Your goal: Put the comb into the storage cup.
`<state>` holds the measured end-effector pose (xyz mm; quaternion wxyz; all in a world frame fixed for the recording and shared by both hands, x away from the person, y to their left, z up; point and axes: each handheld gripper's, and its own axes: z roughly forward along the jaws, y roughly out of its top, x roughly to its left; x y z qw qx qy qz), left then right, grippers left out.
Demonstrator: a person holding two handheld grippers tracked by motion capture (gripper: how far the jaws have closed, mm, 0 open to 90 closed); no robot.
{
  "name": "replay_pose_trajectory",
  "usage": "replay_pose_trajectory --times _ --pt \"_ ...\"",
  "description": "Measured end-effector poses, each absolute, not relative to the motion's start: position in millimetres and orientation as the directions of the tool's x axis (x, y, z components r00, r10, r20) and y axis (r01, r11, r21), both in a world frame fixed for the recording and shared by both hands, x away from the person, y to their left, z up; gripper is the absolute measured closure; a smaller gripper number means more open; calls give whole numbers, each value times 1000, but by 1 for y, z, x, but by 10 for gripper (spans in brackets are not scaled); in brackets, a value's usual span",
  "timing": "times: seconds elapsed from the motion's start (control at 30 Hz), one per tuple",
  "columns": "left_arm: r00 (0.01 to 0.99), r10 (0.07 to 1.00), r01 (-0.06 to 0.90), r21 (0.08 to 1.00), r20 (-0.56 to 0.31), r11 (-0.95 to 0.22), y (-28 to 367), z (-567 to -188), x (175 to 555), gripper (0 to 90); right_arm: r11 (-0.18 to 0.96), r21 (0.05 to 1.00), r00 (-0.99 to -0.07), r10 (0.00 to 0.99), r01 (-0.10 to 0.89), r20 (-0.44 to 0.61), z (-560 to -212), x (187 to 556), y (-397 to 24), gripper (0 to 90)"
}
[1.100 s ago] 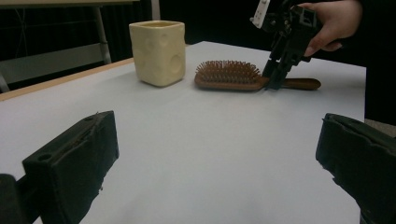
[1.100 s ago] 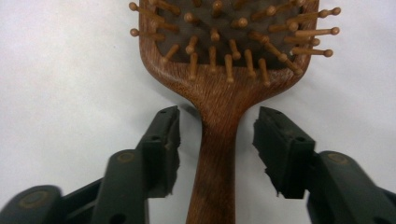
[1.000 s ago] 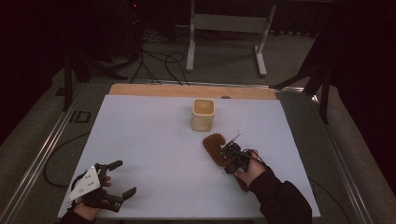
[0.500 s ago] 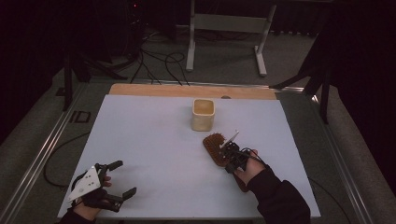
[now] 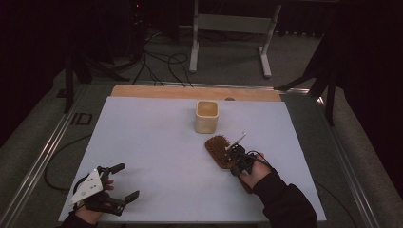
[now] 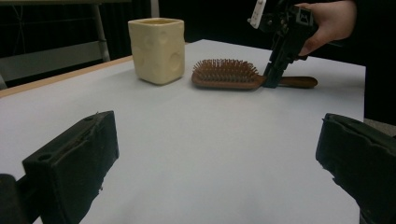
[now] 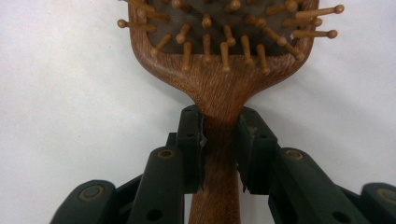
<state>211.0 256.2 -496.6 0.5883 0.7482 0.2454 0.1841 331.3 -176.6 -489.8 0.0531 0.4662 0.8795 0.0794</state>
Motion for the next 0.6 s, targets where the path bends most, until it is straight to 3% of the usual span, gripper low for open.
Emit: replay_pose_trajectory --times 0.23,0.6 --pt "810 586 154 971 -17 -185 256 -497 212 0 539 304 -562 827 785 -16 -493 318 -185 734" --pt "808 588 154 971 -17 -184 256 -497 212 0 545 389 -576 816 743 -44 -494 308 -189 734"
